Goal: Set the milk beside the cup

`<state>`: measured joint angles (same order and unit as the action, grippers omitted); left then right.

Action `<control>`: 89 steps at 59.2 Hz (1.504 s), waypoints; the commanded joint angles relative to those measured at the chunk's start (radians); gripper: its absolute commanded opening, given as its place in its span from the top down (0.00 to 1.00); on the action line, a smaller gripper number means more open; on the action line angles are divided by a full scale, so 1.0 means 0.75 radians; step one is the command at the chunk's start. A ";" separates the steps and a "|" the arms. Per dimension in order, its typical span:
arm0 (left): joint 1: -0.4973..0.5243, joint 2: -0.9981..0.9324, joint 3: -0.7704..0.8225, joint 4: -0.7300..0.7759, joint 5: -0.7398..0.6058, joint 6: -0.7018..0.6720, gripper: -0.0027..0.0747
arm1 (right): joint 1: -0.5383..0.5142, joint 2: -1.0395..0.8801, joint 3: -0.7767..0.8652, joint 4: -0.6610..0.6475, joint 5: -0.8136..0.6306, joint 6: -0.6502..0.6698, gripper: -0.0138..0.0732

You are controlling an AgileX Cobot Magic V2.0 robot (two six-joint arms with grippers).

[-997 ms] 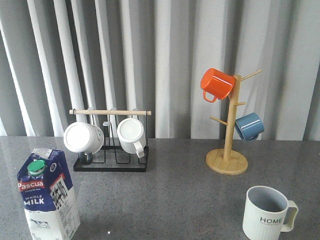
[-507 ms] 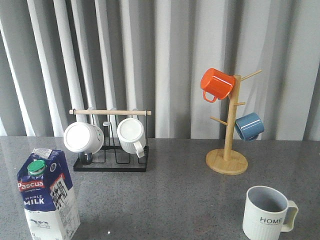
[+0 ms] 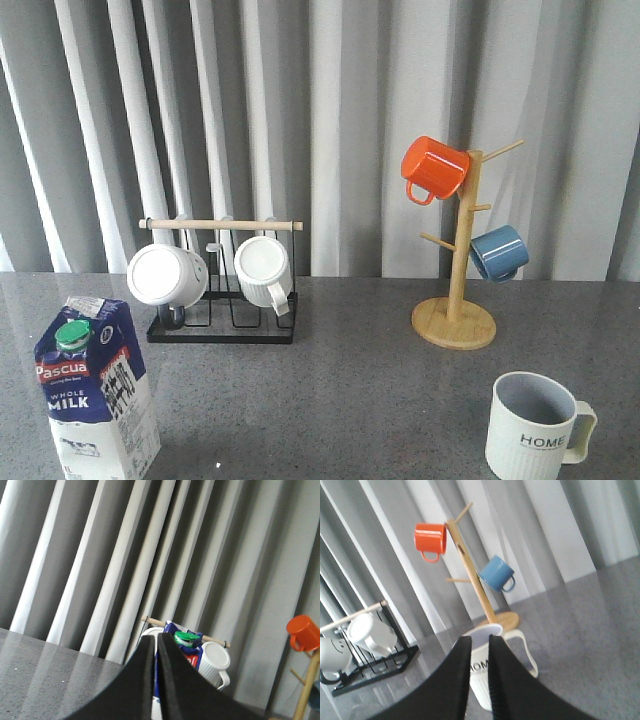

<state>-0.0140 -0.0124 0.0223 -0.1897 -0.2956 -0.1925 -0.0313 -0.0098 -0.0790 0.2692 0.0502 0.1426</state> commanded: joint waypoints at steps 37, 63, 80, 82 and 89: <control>0.005 0.013 -0.282 0.574 0.053 -0.810 0.50 | -0.008 0.490 -0.694 -0.065 0.193 -0.441 0.23; 0.005 0.286 -0.590 0.769 0.411 -0.807 0.50 | -0.019 1.315 -1.008 -0.544 0.485 -0.298 0.28; 0.005 0.286 -0.590 0.769 0.420 -0.807 0.50 | -0.018 1.583 -0.962 -0.563 0.320 -0.274 0.28; 0.005 0.286 -0.590 0.769 0.420 -0.807 0.50 | -0.018 1.607 -0.962 -0.563 0.298 -0.269 0.28; 0.005 0.286 -0.590 0.769 0.420 -0.807 0.50 | -0.018 1.702 -0.962 -0.565 0.257 -0.247 0.28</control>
<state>-0.0140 0.1841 -0.3864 0.3863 0.0737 -0.7927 -0.0363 1.2439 -0.7740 -0.1402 0.3326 -0.0546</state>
